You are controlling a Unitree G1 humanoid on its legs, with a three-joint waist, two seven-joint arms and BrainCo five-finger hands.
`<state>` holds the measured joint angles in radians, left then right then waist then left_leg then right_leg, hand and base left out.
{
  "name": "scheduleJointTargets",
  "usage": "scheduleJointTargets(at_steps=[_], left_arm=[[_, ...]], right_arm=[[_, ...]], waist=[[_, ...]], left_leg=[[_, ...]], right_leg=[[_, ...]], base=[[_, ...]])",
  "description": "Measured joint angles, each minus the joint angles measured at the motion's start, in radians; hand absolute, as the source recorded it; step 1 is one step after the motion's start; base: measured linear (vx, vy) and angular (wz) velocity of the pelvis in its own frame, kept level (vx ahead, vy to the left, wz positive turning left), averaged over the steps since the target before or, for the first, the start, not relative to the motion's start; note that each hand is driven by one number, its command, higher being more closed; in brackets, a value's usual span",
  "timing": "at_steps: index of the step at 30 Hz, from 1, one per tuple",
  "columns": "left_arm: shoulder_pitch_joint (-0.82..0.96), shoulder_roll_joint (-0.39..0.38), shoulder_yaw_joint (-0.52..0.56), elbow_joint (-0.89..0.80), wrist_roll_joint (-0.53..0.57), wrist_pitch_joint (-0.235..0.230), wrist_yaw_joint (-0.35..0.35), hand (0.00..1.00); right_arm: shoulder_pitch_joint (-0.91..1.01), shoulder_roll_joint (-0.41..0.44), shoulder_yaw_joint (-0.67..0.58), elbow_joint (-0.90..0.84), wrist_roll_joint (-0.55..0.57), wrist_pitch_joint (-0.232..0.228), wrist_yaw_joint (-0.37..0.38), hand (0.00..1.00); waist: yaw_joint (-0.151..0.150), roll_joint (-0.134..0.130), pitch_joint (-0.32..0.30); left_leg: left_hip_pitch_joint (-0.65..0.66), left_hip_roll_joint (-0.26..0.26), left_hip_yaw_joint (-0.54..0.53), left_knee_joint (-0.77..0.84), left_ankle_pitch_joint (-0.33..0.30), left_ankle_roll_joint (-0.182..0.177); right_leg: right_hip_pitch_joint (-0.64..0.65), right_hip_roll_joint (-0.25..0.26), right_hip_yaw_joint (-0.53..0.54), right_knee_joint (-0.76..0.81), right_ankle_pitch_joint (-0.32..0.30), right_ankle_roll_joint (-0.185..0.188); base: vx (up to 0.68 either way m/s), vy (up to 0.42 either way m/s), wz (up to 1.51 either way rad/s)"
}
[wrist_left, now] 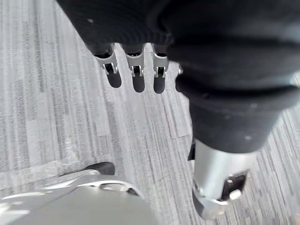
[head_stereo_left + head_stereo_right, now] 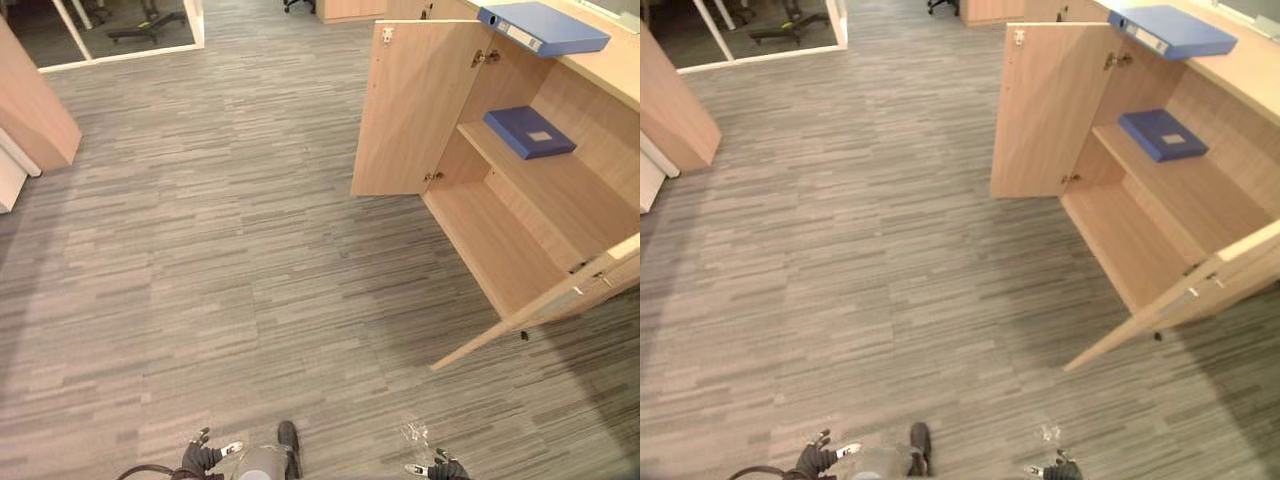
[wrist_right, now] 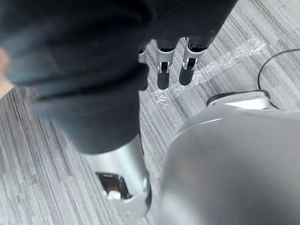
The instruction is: Walk over to the cabinet, pick up the folder, carry it to the office cabinet, place the folder inside the office cabinet, then close the office cabinet door
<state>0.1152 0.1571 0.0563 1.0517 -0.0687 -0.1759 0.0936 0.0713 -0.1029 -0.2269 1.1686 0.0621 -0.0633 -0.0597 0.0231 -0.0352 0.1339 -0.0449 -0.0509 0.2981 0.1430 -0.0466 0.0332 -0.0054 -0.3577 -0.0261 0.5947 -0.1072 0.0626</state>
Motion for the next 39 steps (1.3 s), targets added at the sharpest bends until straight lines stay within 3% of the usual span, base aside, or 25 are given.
scheduleJointTargets(at_steps=[2, 4, 5, 6, 8, 9, 11, 12, 13, 15, 16, 19, 20, 21, 22, 24, 27, 31, 33, 34, 36, 37, 38, 39], left_arm=[[-0.007, 0.0, -0.01, -0.001, -0.028, 0.0, 0.001, 0.0], [-0.026, -0.002, -0.032, -0.001, -0.04, -0.003, 0.001, 0.0], [-0.042, -0.005, -0.04, -0.002, -0.041, -0.003, 0.001, 0.0], [-0.059, -0.015, -0.041, -0.001, -0.041, -0.004, 0.001, 0.0], [-0.07, -0.027, -0.041, -0.001, -0.041, -0.004, 0.002, 0.0], [-0.069, -0.035, -0.04, 0.0, -0.041, -0.006, 0.003, 0.0], [-0.063, -0.04, -0.039, 0.001, -0.037, -0.008, 0.004, 0.0], [-0.056, -0.046, -0.034, 0.004, -0.027, -0.007, 0.004, 0.0], [-0.047, -0.062, -0.005, 0.021, -0.025, -0.006, 0.004, 0.0], [-0.052, -0.087, 0.017, 0.041, -0.008, -0.006, 0.0, 0.0], [-0.052, -0.094, 0.026, 0.044, 0.0, -0.006, -0.004, 0.0], [-0.054, -0.113, 0.085, 0.055, 0.013, -0.006, -0.014, 0.0], [-0.053, -0.117, 0.131, 0.053, 0.013, -0.002, -0.015, 0.0], [-0.053, -0.117, 0.137, 0.053, 0.012, -0.001, -0.014, 0.0], [-0.052, -0.117, 0.168, 0.052, -0.005, 0.005, -0.013, 0.0], [-0.048, -0.12, 0.185, 0.016, -0.035, 0.011, -0.01, 0.0], [-0.047, -0.112, 0.128, -0.028, -0.041, 0.01, 0.001, 0.0], [-0.063, -0.091, 0.054, -0.046, -0.037, -0.003, 0.016, 0.0], [-0.069, -0.09, 0.037, -0.042, -0.042, -0.011, 0.03, 0.0], [-0.069, -0.09, 0.037, -0.039, -0.043, -0.012, 0.035, 0.0], [-0.069, -0.088, 0.038, -0.017, -0.062, -0.014, 0.042, 0.0], [-0.069, -0.083, 0.044, -0.001, -0.078, -0.016, 0.044, 0.0], [-0.07, -0.08, 0.047, 0.008, -0.091, -0.016, 0.044, 0.0], [-0.076, -0.065, 0.059, 0.022, -0.107, -0.015, 0.045, 0.0]], right_arm=[[0.001, 0.003, -0.016, -0.017, 0.024, 0.001, 0.002, 0.0], [-0.005, 0.0, -0.016, -0.023, 0.041, 0.0, 0.001, 0.0], [-0.01, 0.001, -0.016, -0.03, 0.041, 0.0, 0.001, 0.0], [-0.011, 0.002, -0.016, -0.039, 0.045, -0.002, 0.001, 0.0], [-0.008, 0.003, -0.016, -0.048, 0.077, -0.009, -0.001, 0.0], [-0.001, 0.01, -0.017, -0.053, 0.081, -0.01, -0.001, 0.0], [0.004, 0.017, -0.017, -0.055, 0.096, -0.015, -0.001, 0.0], [0.006, 0.025, -0.019, -0.053, 0.098, -0.015, -0.001, 0.0], [0.014, 0.027, -0.023, -0.054, 0.107, -0.015, -0.001, 0.0], [0.011, 0.006, -0.026, -0.053, 0.108, -0.014, 0.0, 0.0], [0.011, 0.005, -0.029, -0.049, 0.109, -0.014, 0.0, 0.0], [0.031, 0.016, -0.067, -0.01, 0.112, -0.007, 0.009, 0.0], [0.057, 0.015, -0.071, -0.003, 0.113, -0.006, 0.014, 0.0], [0.06, 0.015, -0.073, -0.003, 0.112, -0.006, 0.014, 0.0], [0.074, 0.016, -0.079, -0.003, 0.114, -0.004, 0.018, 0.0], [0.084, 0.016, -0.08, -0.004, 0.115, 0.0, 0.021, 0.0], [0.063, 0.003, -0.055, 0.025, 0.115, 0.002, 0.022, 0.0], [0.02, 0.0, -0.043, 0.032, 0.118, 0.0, 0.021, 0.0], [0.019, -0.006, -0.006, 0.032, 0.119, -0.002, 0.019, 0.0], [0.019, -0.005, -0.005, 0.032, 0.119, -0.003, 0.019, 0.0], [0.019, -0.013, 0.029, 0.032, 0.119, -0.003, 0.015, 0.0], [0.017, -0.01, 0.03, 0.032, 0.119, -0.005, 0.015, 0.0], [0.019, -0.012, 0.03, 0.032, 0.119, -0.005, 0.015, 0.0], [0.016, 0.008, 0.029, 0.036, 0.119, -0.006, 0.016, 0.0]], waist=[[-0.021, -0.001, 0.0], [-0.034, 0.007, 0.002], [-0.038, 0.01, 0.005], [-0.039, 0.021, 0.013], [-0.05, 0.037, 0.027], [-0.058, 0.037, 0.03], [-0.059, 0.028, 0.032], [-0.059, 0.012, 0.033], [-0.063, 0.009, 0.03], [-0.062, 0.057, 0.031], [-0.064, 0.063, 0.034], [-0.072, 0.063, 0.033], [-0.074, 0.067, 0.026], [-0.074, 0.067, 0.026], [-0.076, 0.065, 0.027], [-0.074, 0.065, 0.027], [-0.053, 0.054, 0.033], [-0.035, 0.048, 0.037], [-0.033, 0.045, 0.039], [-0.032, 0.046, 0.038], [-0.028, 0.051, 0.03], [-0.024, 0.054, 0.023], [-0.023, 0.051, 0.019], [-0.022, 0.01, 0.013]], left_leg=[[0.092, -0.032, 0.003, -0.037, -0.014, 0.031], [0.168, -0.036, -0.02, -0.072, -0.019, 0.034], [0.188, -0.025, -0.031, -0.075, -0.023, 0.027], [0.211, 0.005, -0.035, -0.075, -0.03, 0.016], [0.25, 0.056, -0.043, -0.076, -0.042, -0.003], [0.277, 0.082, -0.043, -0.085, -0.054, -0.019], [0.314, 0.099, -0.033, -0.113, -0.091, -0.055], [0.336, 0.096, -0.027, -0.119, -0.104, -0.072], [0.363, 0.112, -0.026, -0.119, -0.128, -0.098], [0.379, 0.167, -0.007, -0.118, -0.142, -0.11], [0.385, 0.188, -0.007, -0.11, -0.141, -0.11], [0.356, 0.273, -0.019, 0.053, -0.139, -0.114], [0.26, 0.343, -0.048, 0.314, -0.123, -0.12], [0.242, 0.354, -0.053, 0.358, -0.112, -0.117], [0.16, 0.406, -0.076, 0.554, -0.054, -0.109], [0.054, 0.463, -0.065, 0.801, -0.073, -0.106], [-0.052, 0.417, -0.022, 0.835, -0.179, -0.106], [-0.172, 0.328, -0.107, 0.543, -0.205, -0.119], [-0.184, 0.257, -0.254, 0.246, -0.168, -0.144], [-0.183, 0.241, -0.306, 0.175, -0.149, -0.142], [-0.182, 0.23, -0.367, 0.144, -0.105, -0.152], [-0.177, 0.223, -0.356, 0.164, -0.014, -0.168], [-0.172, 0.215, -0.341, 0.179, 0.055, -0.159], [-0.156, 0.174, -0.292, 0.214, 0.03, -0.134]], right_leg=[[-0.093, -0.054, -0.063, 0.305, 0.034, -0.065], [-0.144, -0.06, -0.187, 0.429, -0.022, -0.062], [-0.162, -0.035, -0.237, 0.412, -0.072, -0.048], [-0.18, 0.022, -0.292, 0.32, -0.12, -0.036], [-0.194, 0.1, -0.337, 0.128, -0.137, -0.028], [-0.202, 0.139, -0.337, -0.025, -0.12, -0.023], [-0.218, 0.158, -0.335, -0.226, -0.029, -0.023], [-0.223, 0.15, -0.327, -0.305, 0.038, -0.033], [-0.217, 0.163, -0.332, -0.299, 0.138, -0.065], [-0.227, 0.222, -0.336, -0.253, 0.067, -0.09], [-0.231, 0.241, -0.343, -0.233, 0.035, -0.101], [-0.17, 0.312, -0.359, -0.252, -0.02, -0.125], [-0.097, 0.362, -0.363, -0.328, -0.03, -0.131], [-0.086, 0.368, -0.364, -0.338, -0.03, -0.131], [-0.031, 0.402, -0.358, -0.389, -0.03, -0.131], [0.043, 0.442, -0.336, -0.451, -0.031, -0.138], [0.128, 0.452, -0.254, -0.507, -0.028, -0.156], [0.184, 0.423, -0.153, -0.522, -0.047, -0.128], [0.215, 0.379, -0.095, -0.524, -0.079, -0.089], [0.228, 0.365, -0.077, -0.52, -0.095, -0.071], [0.243, 0.337, -0.036, -0.49, -0.137, -0.032], [0.248, 0.314, -0.024, -0.466, -0.15, -0.009], [0.247, 0.295, -0.021, -0.442, -0.158, 0.01], [0.222, 0.229, -0.009, -0.35, -0.172, 0.043]], base=[[0.43, 0.26, 0.08], [0.43, 0.138, 0.14], [0.4, -0.003, 0.07], [0.44, -0.078, 0.06], [0.33, -0.132, 0.11], [0.29, -0.176, 0.16], [0.24, -0.181, 0.05], [0.31, -0.297, -0.1], [0.42, -0.389, -0.23], [0.41, -0.36, -0.25], [0.4, -0.342, -0.14], [0.48, -0.412, -0.11], [0.39, -0.319, -0.06], [0.45, -0.346, -0.08], [0.28, -0.196, -0.08], [0.36, -0.175, -0.25], [0.34, -0.051, -0.67], [0.25, 0.076, -0.86], [0.34, 0.24, -0.81], [0.35, 0.274, -0.72], [0.48, 0.406, -0.71], [0.59, 0.52, -0.67], [0.42, 0.382, -0.59], [0.56, 0.57, -0.84]])
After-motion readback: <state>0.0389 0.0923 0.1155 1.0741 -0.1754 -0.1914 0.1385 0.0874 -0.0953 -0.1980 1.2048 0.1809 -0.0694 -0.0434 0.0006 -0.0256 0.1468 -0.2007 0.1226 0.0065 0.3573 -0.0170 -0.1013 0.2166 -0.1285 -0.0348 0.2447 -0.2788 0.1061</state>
